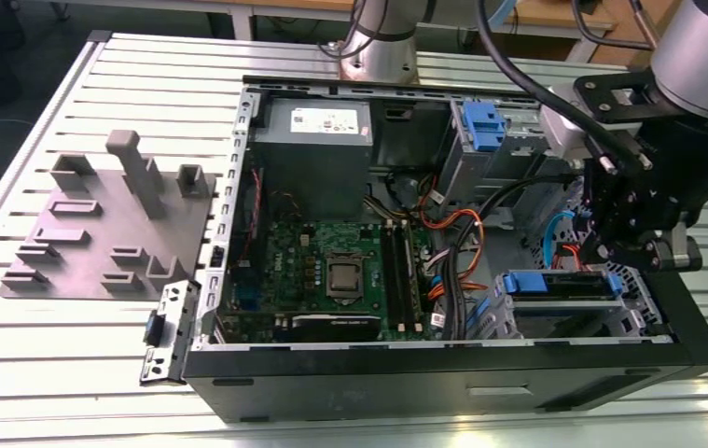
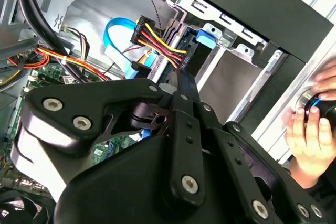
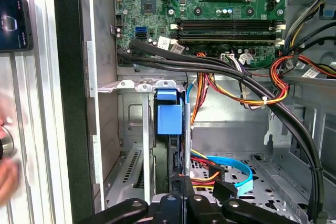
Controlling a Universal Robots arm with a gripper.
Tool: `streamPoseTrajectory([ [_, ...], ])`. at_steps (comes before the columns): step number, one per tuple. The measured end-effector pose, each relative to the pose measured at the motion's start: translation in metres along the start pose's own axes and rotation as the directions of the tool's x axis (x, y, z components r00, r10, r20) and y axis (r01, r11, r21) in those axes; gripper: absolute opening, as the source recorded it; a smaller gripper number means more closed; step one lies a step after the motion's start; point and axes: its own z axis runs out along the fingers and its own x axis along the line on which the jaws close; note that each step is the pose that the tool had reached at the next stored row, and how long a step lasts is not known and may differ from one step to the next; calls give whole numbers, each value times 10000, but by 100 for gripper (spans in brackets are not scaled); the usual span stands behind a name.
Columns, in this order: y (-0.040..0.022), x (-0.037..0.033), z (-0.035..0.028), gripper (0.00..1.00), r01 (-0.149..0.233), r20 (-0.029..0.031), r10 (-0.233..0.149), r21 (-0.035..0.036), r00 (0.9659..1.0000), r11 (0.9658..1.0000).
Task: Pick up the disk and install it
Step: 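Insert the second disk wire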
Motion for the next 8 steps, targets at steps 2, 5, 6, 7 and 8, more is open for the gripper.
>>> streamPoseTrajectory([
  [2,0,0,-2,11,0,1,0,0,10000,10000],
  [5,-1,0,-7,11,0,1,0,0,10000,10000],
  [6,-1,0,-8,11,0,1,0,0,10000,10000],
  [7,-1,0,-9,11,-1,3,1,0,10000,10000],
  [8,-2,1,-15,11,-1,8,1,-3,10000,10000],
])
